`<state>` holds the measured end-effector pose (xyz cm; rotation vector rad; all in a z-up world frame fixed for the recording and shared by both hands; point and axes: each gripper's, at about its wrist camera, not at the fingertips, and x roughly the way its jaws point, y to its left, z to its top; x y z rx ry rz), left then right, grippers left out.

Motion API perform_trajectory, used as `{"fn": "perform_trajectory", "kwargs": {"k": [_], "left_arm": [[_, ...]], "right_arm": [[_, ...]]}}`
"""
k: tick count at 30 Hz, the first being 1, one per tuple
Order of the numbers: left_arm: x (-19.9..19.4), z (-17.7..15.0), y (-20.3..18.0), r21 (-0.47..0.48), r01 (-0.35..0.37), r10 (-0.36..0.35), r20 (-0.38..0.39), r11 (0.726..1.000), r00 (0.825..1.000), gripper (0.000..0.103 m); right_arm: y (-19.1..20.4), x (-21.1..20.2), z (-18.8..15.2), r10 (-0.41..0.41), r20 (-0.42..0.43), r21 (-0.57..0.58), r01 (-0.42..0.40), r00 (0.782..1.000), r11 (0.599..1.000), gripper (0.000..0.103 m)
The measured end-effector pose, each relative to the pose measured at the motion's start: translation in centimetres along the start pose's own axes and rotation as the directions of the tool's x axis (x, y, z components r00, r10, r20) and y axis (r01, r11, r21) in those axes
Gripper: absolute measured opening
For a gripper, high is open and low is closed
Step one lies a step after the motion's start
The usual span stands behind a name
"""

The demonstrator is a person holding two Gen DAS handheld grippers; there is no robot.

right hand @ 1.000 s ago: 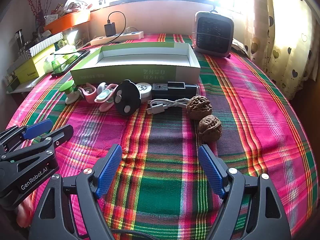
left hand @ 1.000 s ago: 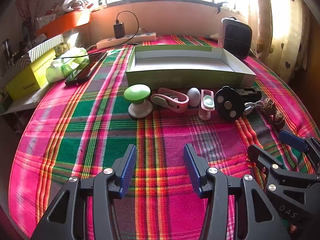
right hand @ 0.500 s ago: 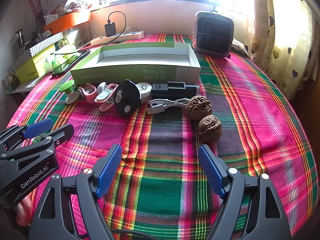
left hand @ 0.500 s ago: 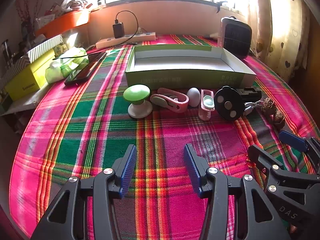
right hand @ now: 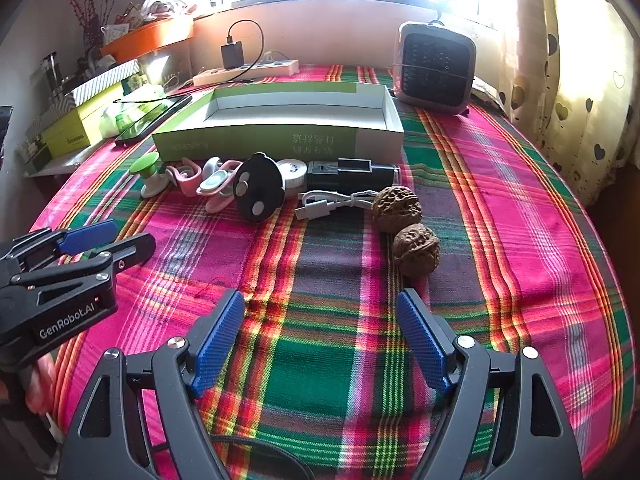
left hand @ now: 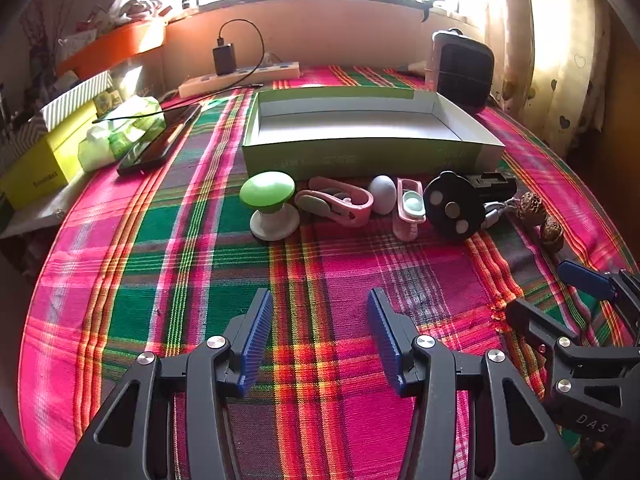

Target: Organize objects

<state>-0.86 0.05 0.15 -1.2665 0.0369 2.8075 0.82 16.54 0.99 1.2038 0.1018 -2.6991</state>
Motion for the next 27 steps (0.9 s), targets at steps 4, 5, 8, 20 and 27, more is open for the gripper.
{"fn": "perform_trajectory", "kwargs": {"k": [4, 5, 8, 20, 27], "left_arm": [[0.1, 0.1, 0.4, 0.013, 0.008, -0.008, 0.003, 1.000, 1.000, 0.048], [0.1, 0.2, 0.4, 0.014, 0.011, -0.011, 0.003, 1.000, 1.000, 0.048], [0.2, 0.4, 0.9, 0.010, 0.027, -0.027, 0.001, 1.000, 1.000, 0.048], [1.0, 1.9, 3.5, -0.064, 0.096, -0.096, -0.002, 0.993, 0.995, 0.048], [1.8, 3.3, 4.5, -0.089, 0.079, -0.079, 0.003, 0.993, 0.997, 0.048]], "right_arm": [[-1.8, -0.6, -0.4, -0.010, 0.004, 0.054, 0.010, 1.000, 0.998, 0.079], [-2.3, -0.7, -0.5, -0.019, 0.003, 0.066, 0.018, 1.000, 0.998, 0.079], [-3.5, -0.6, -0.2, -0.049, -0.007, 0.090, 0.050, 0.999, 0.995, 0.079], [-4.8, 1.3, 1.9, -0.065, -0.056, 0.034, 0.067, 0.996, 0.997, 0.079], [-5.3, 2.2, 2.8, -0.058, -0.065, 0.032, 0.060, 0.996, 0.998, 0.079]]}}
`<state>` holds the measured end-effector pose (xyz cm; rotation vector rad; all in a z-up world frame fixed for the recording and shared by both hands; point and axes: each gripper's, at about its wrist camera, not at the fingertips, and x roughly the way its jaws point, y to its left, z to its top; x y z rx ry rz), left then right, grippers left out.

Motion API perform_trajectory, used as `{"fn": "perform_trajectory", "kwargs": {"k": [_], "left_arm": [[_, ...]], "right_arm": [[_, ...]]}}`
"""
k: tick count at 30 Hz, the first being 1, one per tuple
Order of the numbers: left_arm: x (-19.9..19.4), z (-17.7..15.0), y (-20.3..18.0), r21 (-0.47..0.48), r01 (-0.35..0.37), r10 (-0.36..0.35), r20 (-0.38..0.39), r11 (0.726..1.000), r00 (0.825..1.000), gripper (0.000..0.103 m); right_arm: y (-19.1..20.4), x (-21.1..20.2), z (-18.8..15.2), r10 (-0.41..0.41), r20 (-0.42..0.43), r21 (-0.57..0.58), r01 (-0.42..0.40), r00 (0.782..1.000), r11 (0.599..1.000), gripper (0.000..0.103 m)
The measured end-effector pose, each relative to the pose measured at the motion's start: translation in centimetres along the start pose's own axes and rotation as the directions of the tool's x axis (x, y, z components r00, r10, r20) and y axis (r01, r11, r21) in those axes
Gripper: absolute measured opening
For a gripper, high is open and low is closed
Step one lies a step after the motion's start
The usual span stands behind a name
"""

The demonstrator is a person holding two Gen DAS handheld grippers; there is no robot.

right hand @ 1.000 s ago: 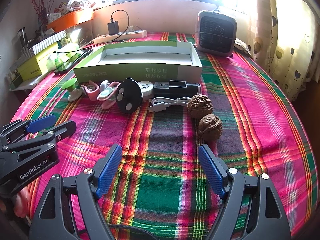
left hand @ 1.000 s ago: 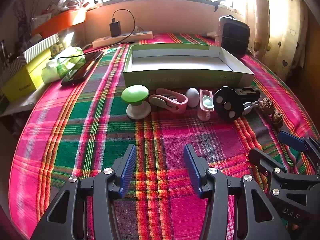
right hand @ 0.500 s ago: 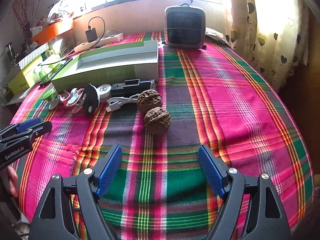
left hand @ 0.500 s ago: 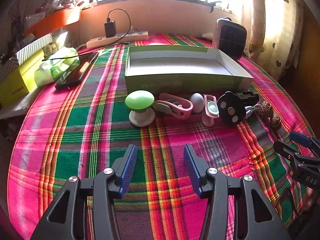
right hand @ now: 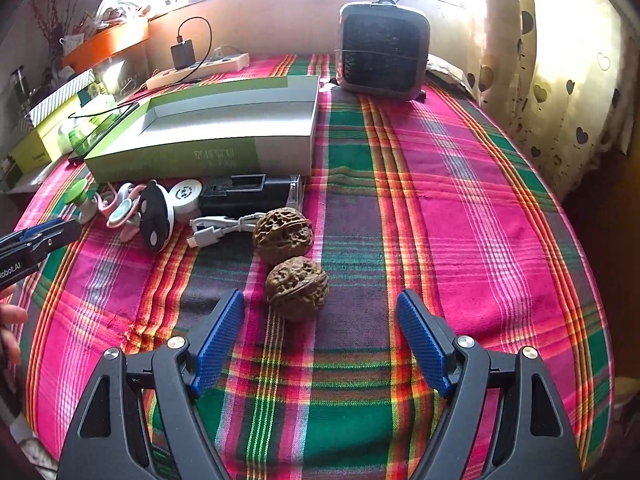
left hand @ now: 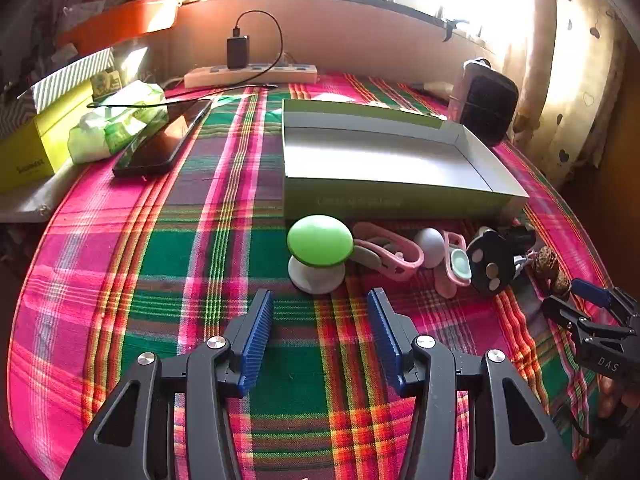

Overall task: Organize objects
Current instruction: 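Grasp the green mushroom toy with the left tool while the right tool grasps a walnut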

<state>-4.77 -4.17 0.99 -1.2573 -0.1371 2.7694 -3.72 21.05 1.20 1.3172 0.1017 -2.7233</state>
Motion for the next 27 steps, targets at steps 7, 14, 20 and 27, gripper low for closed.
{"fn": "perform_trajectory", "kwargs": {"k": [7, 14, 20, 27], "left_arm": [[0.4, 1.5, 0.4, -0.006, -0.003, 0.003, 0.018, 1.000, 1.000, 0.048], [1.1, 2.2, 0.3, -0.006, 0.001, -0.001, 0.011, 1.000, 1.000, 0.048], [1.5, 2.6, 0.6, -0.017, -0.010, 0.010, -0.003, 1.000, 1.000, 0.048], [1.7, 2.6, 0.8, -0.033, -0.007, 0.006, -0.015, 0.999, 1.000, 0.047]], "right_arm": [[-0.2, 0.2, 0.4, 0.007, -0.002, 0.003, -0.007, 1.000, 1.000, 0.077], [-0.1, 0.4, 0.8, 0.007, -0.005, -0.007, -0.007, 1.000, 1.000, 0.068], [0.1, 0.4, 1.0, 0.012, 0.000, -0.005, -0.012, 1.000, 1.000, 0.058], [0.0, 0.3, 1.1, 0.020, 0.005, -0.001, -0.020, 1.000, 1.000, 0.044]]}}
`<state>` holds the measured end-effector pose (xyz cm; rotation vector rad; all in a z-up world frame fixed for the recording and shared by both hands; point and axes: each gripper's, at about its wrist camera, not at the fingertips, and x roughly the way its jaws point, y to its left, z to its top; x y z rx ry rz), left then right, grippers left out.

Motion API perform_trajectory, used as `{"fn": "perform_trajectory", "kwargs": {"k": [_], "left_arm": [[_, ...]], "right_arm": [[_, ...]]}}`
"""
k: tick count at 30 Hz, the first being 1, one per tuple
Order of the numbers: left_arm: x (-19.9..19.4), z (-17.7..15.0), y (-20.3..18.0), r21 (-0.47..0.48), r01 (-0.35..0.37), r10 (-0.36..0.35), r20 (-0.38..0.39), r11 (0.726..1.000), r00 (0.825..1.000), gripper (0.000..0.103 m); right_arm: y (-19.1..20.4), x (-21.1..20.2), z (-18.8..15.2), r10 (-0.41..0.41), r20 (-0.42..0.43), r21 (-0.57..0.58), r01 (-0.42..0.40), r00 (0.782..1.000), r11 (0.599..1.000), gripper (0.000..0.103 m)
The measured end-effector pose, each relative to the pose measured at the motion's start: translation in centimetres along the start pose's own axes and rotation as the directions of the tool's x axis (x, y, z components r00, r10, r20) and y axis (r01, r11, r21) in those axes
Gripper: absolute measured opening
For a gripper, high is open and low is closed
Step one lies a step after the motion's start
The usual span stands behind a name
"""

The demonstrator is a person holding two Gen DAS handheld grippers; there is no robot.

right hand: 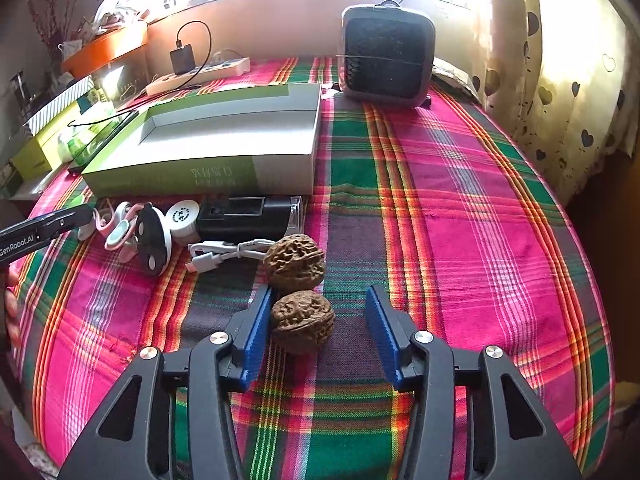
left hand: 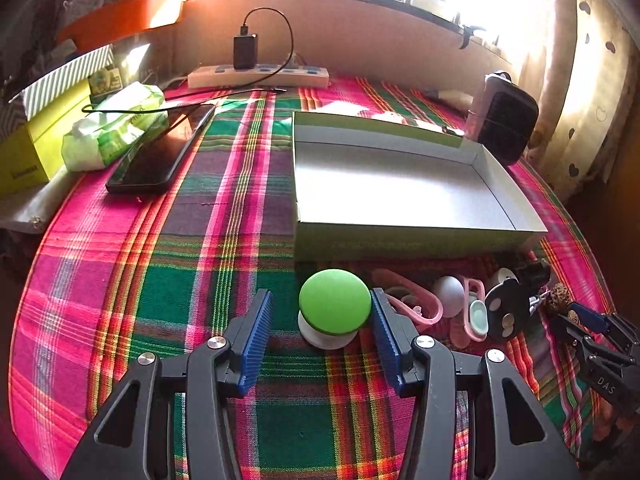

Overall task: Organize objects
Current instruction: 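Grasp the green mushroom toy with the left tool while the right tool grasps a walnut, then carry the green toy with the left tool while the right tool carries the walnut into the box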

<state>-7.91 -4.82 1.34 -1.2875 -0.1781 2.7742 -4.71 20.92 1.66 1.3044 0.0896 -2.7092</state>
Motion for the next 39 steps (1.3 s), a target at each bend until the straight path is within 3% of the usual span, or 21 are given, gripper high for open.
{"fn": "perform_trajectory", "kwargs": {"k": [7, 10, 39], "left_arm": [[-0.2, 0.0, -0.3, 0.005, 0.009, -0.009, 0.006, 1.000, 1.000, 0.036], [-0.3, -0.1, -0.4, 0.011, 0.014, -0.014, 0.010, 1.000, 1.000, 0.032], [-2.1, 0.4, -0.5, 0.032, 0.031, -0.032, 0.050, 0.999, 0.998, 0.032]], "right_arm": [[0.1, -0.1, -0.1, 0.011, 0.004, -0.002, -0.011, 1.000, 1.000, 0.032], [0.2, -0.2, -0.1, 0.010, 0.004, -0.005, -0.010, 1.000, 1.000, 0.032], [0.6, -2.1, 0.6, 0.056, 0.048, -0.009, -0.055, 0.997, 0.998, 0.031]]}}
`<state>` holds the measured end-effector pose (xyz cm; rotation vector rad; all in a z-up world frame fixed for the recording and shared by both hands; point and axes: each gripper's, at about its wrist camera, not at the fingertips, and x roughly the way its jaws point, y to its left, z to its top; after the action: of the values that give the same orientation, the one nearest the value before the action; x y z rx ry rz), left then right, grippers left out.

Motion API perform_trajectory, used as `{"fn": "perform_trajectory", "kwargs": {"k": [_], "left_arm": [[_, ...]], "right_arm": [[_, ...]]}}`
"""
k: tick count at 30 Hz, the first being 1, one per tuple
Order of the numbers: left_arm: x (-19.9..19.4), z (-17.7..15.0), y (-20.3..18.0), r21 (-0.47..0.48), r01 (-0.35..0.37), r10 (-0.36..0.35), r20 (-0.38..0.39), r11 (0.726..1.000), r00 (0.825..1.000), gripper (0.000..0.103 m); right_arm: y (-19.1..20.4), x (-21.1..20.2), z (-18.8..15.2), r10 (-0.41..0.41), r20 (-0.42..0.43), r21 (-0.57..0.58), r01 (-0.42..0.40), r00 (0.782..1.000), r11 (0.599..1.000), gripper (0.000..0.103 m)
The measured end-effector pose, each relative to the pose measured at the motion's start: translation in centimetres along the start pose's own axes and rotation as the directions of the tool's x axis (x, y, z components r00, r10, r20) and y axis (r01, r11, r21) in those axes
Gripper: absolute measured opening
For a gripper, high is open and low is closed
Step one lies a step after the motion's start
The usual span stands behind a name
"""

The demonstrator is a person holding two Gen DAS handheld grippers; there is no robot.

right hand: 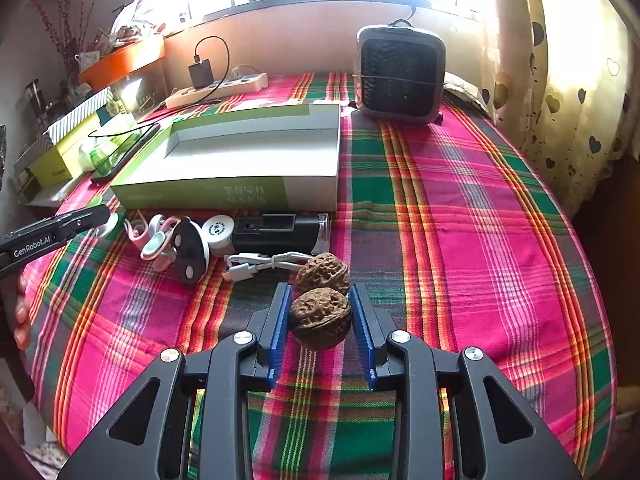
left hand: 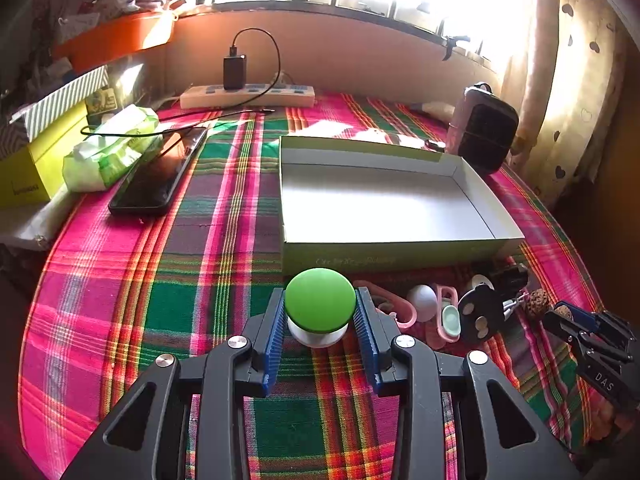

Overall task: Organize objects
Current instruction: 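Carry the green toy with the left tool while the right tool carries the walnut into the box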

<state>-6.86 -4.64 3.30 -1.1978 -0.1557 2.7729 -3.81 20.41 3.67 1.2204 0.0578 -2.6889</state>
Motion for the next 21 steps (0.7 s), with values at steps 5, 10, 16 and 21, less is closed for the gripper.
{"fn": "perform_trajectory", "kwargs": {"k": [5, 10, 16, 21], "left_arm": [[-0.3, 0.9, -0.2, 0.002, 0.020, -0.020, 0.006, 1.000, 1.000, 0.032], [-0.3, 2.0, -0.8, 0.016, 0.044, -0.044, 0.010, 0.999, 0.999, 0.032], [0.5, 3.5, -1.2, 0.039, 0.048, -0.049, 0.010, 0.998, 0.999, 0.032], [1.4, 4.8, -1.4, 0.054, 0.046, -0.047, 0.014, 0.997, 0.999, 0.032]], "right_arm": [[0.5, -0.3, 1.4, 0.022, 0.018, -0.017, -0.022, 1.000, 1.000, 0.031], [1.5, 0.1, 3.6, 0.053, 0.043, -0.050, -0.051, 0.998, 0.997, 0.031], [2.8, 1.2, 6.0, 0.090, 0.046, -0.077, -0.086, 0.995, 0.993, 0.031], [3.8, 2.5, 7.7, 0.108, 0.032, -0.115, -0.104, 0.994, 0.988, 0.031]]}}
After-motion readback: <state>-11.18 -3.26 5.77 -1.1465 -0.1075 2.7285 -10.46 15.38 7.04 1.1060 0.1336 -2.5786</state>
